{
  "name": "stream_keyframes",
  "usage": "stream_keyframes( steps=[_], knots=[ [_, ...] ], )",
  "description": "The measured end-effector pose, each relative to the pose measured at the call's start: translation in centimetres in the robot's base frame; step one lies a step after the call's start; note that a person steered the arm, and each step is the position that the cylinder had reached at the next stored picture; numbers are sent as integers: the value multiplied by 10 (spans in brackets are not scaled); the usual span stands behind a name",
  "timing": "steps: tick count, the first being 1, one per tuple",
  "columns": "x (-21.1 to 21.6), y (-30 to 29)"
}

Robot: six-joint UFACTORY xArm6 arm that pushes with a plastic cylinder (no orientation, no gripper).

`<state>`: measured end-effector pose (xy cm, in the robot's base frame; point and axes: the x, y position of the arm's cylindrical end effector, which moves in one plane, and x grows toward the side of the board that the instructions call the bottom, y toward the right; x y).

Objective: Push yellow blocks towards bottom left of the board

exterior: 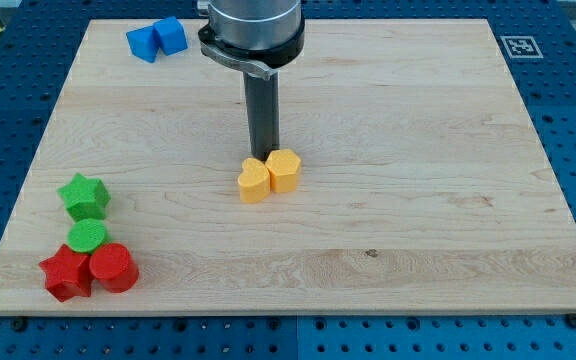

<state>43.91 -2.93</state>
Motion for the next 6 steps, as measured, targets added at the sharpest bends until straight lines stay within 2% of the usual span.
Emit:
stream_keyframes(
  steps=[1, 2, 3, 6],
  knots=[
    [-13, 42],
    [-8, 93],
    [14, 100],
    [32, -27]
  ],
)
